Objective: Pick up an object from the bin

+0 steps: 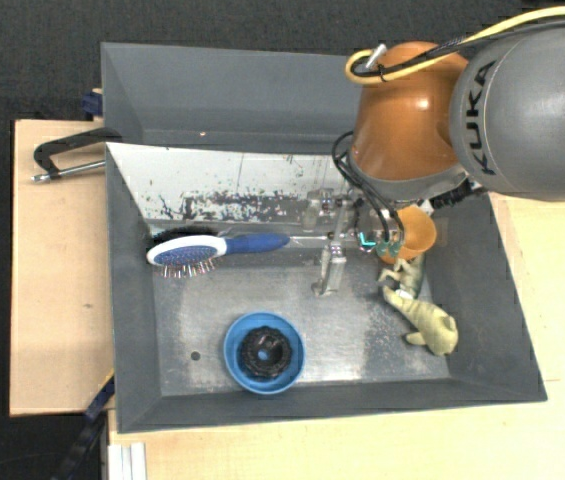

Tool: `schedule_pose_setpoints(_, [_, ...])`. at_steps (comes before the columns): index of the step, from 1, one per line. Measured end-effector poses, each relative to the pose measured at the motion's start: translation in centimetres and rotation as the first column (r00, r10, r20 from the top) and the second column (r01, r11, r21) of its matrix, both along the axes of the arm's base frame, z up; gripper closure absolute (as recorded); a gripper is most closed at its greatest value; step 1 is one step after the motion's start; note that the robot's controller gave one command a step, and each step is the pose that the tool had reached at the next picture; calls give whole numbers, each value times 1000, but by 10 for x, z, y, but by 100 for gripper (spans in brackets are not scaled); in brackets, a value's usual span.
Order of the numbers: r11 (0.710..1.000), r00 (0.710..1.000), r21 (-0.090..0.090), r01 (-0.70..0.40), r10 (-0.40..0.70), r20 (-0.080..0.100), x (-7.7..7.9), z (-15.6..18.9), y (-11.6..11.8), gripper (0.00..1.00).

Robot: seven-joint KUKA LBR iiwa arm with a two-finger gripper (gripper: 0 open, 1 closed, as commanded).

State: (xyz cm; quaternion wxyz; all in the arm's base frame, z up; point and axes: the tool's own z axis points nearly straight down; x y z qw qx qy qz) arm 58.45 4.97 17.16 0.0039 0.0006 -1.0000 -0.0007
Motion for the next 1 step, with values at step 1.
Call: schedule_pose_setpoints(1, [1000, 1000, 2, -17, 17, 0, -59, -28, 65, 0])
